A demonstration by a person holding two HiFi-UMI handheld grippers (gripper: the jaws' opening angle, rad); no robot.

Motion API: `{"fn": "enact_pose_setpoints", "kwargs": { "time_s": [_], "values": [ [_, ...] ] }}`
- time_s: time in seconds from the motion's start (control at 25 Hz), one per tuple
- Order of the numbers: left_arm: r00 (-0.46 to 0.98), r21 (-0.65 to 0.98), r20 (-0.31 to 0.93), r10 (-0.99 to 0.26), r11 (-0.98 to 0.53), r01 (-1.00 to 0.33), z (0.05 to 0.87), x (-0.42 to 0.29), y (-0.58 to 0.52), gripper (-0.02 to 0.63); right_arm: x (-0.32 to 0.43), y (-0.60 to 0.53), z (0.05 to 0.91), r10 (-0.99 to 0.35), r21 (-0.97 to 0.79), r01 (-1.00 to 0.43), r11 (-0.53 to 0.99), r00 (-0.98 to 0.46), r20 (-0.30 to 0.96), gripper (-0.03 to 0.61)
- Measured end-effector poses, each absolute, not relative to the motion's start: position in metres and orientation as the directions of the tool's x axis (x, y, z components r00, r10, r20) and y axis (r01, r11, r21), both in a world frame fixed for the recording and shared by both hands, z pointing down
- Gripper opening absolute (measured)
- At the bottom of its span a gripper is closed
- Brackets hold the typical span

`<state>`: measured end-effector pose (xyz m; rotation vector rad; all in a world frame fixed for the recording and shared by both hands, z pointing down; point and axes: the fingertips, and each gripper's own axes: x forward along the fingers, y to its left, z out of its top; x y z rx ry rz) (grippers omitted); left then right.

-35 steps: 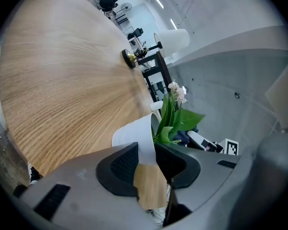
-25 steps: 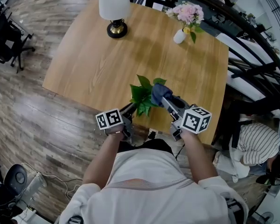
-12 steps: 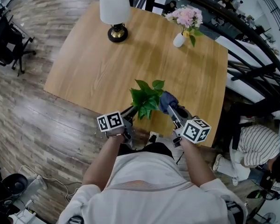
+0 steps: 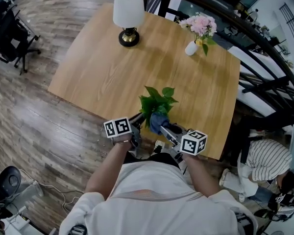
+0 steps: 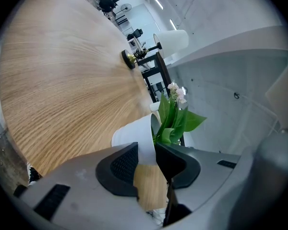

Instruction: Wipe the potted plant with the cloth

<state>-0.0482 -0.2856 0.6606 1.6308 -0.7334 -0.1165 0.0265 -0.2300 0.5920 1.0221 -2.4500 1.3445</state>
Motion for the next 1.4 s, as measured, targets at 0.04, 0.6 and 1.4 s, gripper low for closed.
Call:
{"fn": "enact_pose_setpoints", "kwargs": {
  "time_s": [0.04, 0.6, 1.4],
  "values": [
    [0.79, 0.921, 0.327, -0.519, -0.014, -0.39, 0.661, -0.049, -0.285, 0.115, 0.037, -0.229, 0.602, -0.5, -0.67, -0.668, 0.324, -0.722, 0.478, 0.14],
    [0.609, 0.797, 0.355, -0.709, -0.11, -0.593, 0.613, -0.107, -0.304, 0.126, 0.159, -0.267, 0.56, -0.762, -0.385, -0.914, 0.131, -0.341, 0.551, 0.14],
    [0.625, 0.206, 0.051, -0.779, -0.604, -0.77, 0.37, -0.046, -0.337, 0.044, 0.162, -0.301, 0.366, -0.933, -0.017, -0.95, 0.311, -0.309, 0.183, 0.137]
  ]
}}
